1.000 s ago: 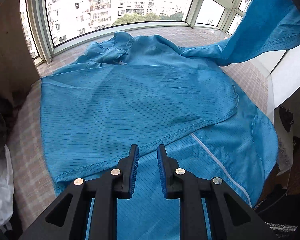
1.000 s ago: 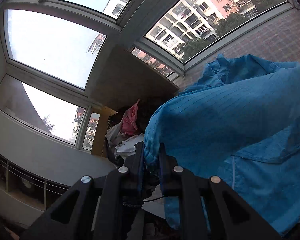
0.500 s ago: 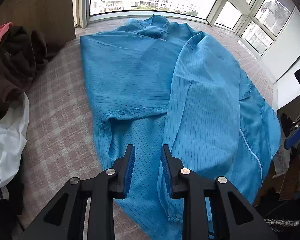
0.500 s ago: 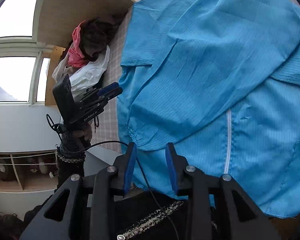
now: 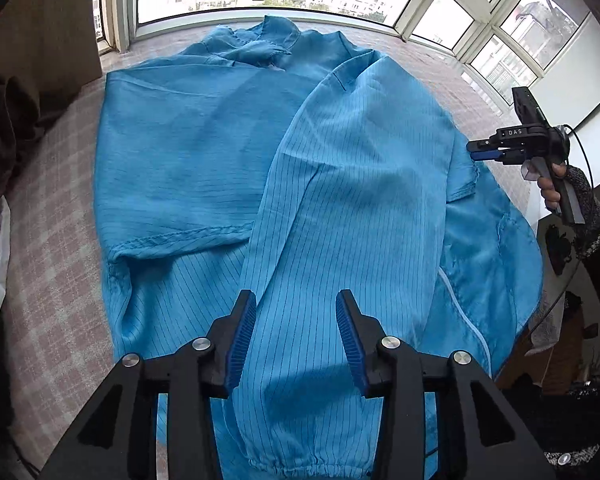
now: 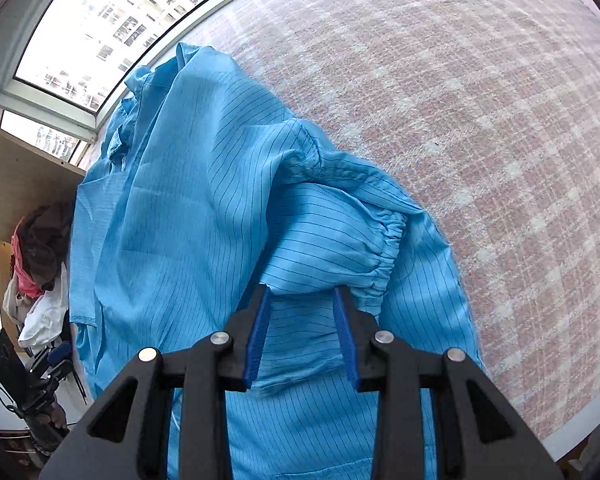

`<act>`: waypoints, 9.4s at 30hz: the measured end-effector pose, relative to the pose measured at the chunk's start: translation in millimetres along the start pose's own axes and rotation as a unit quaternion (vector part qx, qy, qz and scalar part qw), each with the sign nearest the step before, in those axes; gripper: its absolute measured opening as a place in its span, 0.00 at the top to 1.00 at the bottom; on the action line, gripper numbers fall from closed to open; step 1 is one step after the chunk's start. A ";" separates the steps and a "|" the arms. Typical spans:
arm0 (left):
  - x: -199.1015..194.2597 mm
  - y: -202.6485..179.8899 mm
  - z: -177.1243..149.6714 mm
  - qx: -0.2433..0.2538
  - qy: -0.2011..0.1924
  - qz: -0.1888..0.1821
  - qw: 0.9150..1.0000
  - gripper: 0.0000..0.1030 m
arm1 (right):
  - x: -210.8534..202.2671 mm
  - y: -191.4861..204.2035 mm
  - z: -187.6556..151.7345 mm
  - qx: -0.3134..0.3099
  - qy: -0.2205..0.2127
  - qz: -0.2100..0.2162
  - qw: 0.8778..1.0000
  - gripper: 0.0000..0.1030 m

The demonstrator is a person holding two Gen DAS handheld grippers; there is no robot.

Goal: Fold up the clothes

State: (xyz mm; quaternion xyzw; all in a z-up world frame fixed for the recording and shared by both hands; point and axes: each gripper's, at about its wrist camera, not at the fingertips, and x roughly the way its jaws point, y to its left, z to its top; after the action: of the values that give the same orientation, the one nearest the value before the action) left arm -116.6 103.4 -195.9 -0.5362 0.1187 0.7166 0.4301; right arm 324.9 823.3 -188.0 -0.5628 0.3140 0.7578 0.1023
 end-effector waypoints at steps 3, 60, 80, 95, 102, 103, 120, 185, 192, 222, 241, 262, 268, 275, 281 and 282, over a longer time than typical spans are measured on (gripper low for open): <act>22.7 -7.6 63.0 0.031 -0.013 0.001 0.999 0.59 | 4.6 -0.3 11.9 -0.029 -0.001 -0.010 1.000 0.69; 135.4 14.2 189.6 0.002 0.015 -0.025 1.000 0.91 | 30.8 47.0 97.7 -0.363 0.136 -0.117 0.914 0.70; 205.1 -98.6 315.8 0.247 0.042 0.084 0.965 0.69 | 61.6 99.6 144.3 -0.338 0.030 0.015 0.941 0.34; 132.4 16.4 251.5 0.019 0.011 0.002 1.000 0.98 | 80.5 145.9 78.3 -0.367 0.065 0.044 0.927 0.90; 112.3 41.1 173.5 -0.002 0.046 0.109 0.993 0.92 | 78.2 173.3 42.1 -0.398 0.069 0.036 0.914 0.90; 108.4 38.2 175.1 0.006 0.039 0.120 0.992 0.92 | 78.2 176.1 39.9 -0.401 0.068 0.033 0.913 0.90; 150.2 30.0 261.0 0.056 0.020 0.163 0.985 0.99 | 60.6 183.5 62.3 -0.386 0.028 0.009 0.922 0.90; -33.3 5.4 -50.8 -0.039 -0.042 0.015 0.998 0.59 | -62.4 119.5 26.6 -0.222 -0.099 0.001 0.970 0.60; -7.0 44.4 21.6 -0.036 -0.041 0.034 0.998 0.59 | -7.6 182.6 140.3 -0.229 -0.080 -0.050 0.969 0.59; 52.4 127.1 98.5 -0.057 -0.045 0.028 0.997 0.59 | 113.0 221.4 310.0 -0.215 -0.061 -0.265 0.938 0.96; 129.0 0.8 283.0 0.112 -0.019 -0.091 0.989 0.59 | 13.6 -0.4 189.4 -0.143 0.006 -0.029 0.989 0.59; 271.4 -89.3 386.9 0.199 0.119 -0.130 0.964 0.81 | 33.6 -17.1 137.3 -0.189 -0.060 0.044 0.979 0.59; 249.6 -92.2 393.6 0.194 0.083 -0.128 0.969 0.99 | 26.5 -34.1 133.5 -0.128 -0.103 0.047 0.985 0.89; 246.7 -79.9 446.2 0.160 0.030 -0.153 0.975 0.99 | 14.3 -58.2 117.8 -0.028 -0.147 0.040 0.988 0.92; 302.7 -101.5 462.3 0.186 0.083 -0.116 0.972 0.97 | 21.5 -57.6 122.0 -0.018 -0.140 -0.005 0.990 0.90; 306.1 -102.1 462.5 0.190 0.088 -0.112 0.971 0.97 | 20.2 -57.3 121.5 -0.021 -0.142 -0.008 0.990 0.89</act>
State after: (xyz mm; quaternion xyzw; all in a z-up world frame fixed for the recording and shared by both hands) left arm -365.7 606.6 -249.1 -0.5156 0.2299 0.5780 0.5892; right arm 251.3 935.9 -206.6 -0.4543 0.2758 0.8354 0.1401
